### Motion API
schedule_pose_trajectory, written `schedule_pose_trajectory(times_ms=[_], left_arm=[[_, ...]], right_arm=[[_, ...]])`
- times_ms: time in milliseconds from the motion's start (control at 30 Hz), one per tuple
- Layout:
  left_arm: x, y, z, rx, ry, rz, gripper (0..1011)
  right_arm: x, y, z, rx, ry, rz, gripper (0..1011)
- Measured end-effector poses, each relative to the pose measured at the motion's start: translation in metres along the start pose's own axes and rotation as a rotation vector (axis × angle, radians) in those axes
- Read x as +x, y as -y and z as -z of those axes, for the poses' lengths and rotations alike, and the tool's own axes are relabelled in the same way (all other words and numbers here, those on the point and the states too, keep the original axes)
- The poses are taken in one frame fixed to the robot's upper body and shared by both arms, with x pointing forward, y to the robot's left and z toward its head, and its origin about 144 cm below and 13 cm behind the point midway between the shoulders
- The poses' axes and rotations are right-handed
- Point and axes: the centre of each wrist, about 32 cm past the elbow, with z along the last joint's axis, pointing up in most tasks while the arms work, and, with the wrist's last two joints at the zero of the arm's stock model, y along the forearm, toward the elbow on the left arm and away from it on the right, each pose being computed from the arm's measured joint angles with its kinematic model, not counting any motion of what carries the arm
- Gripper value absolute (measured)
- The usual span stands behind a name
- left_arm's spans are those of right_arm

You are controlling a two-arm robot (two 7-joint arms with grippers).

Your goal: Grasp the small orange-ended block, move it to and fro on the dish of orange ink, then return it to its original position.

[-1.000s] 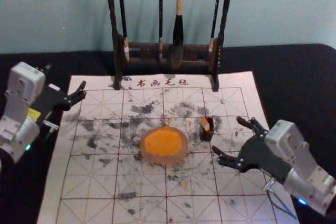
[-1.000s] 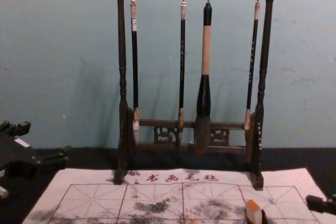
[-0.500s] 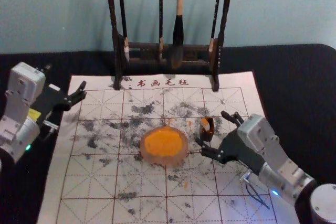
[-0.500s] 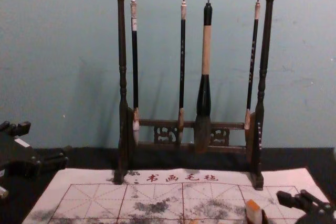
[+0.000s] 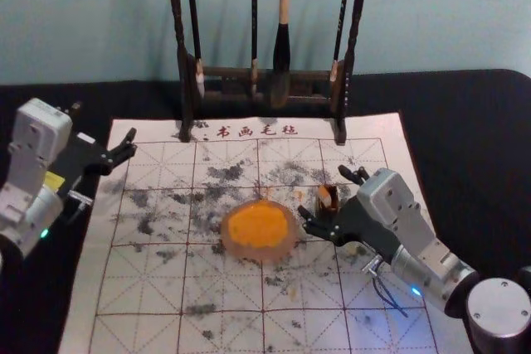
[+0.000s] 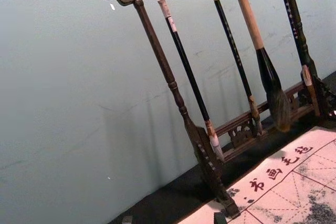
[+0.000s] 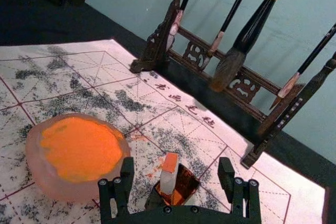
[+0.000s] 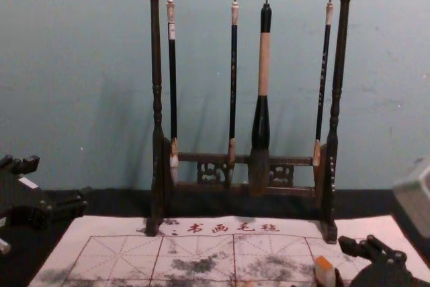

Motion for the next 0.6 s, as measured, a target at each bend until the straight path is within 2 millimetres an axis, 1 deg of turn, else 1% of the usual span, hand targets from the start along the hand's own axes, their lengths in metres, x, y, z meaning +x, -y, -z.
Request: schedule_pose_trajectory(times_ms=[467,533,600], left_arm=[[0.0,0.0,0.0,0.0,0.0,0.0,1001],[0.0,0.0,0.0,0.0,0.0,0.0,1001],[0.0,0.0,0.0,0.0,0.0,0.0,1001]], right_arm=[[0.0005,0.0016,0.0002,0.0,0.0,-0.001,1002],[0.0006,0.0018,0.0002,0.0,0.0,-0.001,986],[0.0007,0.0019,0.0002,0.0,-0.001,-0.001,942]])
